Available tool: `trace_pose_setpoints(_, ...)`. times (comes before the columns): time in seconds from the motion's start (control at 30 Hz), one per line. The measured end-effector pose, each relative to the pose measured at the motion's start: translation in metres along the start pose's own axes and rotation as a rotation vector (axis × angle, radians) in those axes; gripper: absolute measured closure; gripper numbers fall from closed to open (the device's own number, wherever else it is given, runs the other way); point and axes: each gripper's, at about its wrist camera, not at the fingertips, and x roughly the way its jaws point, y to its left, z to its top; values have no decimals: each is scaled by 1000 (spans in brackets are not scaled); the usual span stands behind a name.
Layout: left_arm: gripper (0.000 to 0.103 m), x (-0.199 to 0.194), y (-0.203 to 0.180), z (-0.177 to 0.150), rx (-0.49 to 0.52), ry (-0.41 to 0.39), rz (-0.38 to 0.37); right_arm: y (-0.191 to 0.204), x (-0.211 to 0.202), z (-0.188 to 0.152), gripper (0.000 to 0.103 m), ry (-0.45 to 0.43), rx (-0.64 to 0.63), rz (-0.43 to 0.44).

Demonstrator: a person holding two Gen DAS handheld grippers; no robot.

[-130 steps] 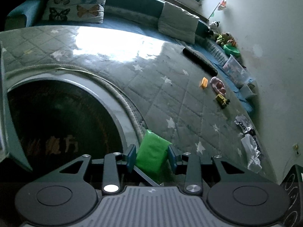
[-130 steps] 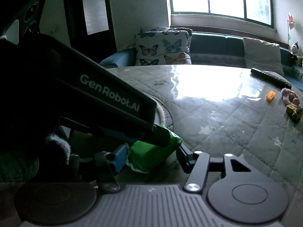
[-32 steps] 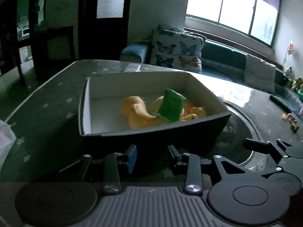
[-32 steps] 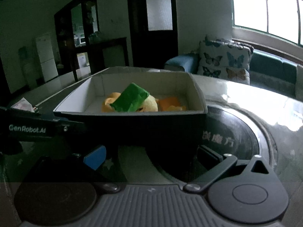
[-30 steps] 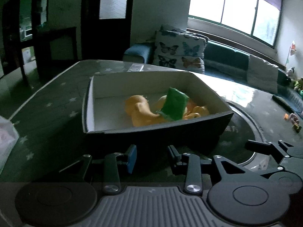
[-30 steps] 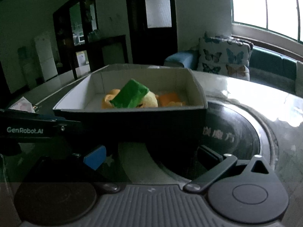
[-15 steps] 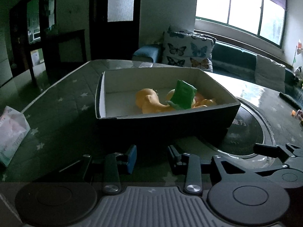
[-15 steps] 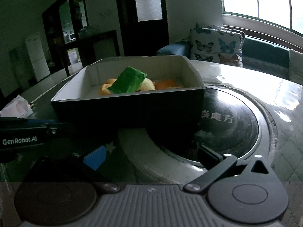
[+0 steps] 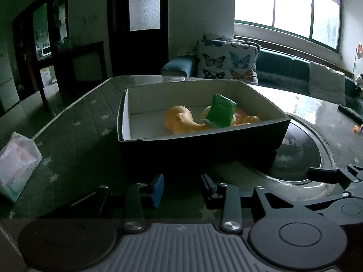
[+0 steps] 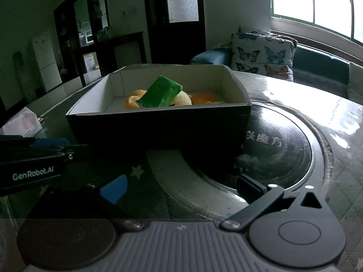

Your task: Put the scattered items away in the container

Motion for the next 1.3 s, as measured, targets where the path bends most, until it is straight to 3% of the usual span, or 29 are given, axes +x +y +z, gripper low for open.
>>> trace_pose_setpoints(1.3, 65, 19, 1, 0, 1, 54, 39, -9, 17, 1, 0, 56, 3, -14)
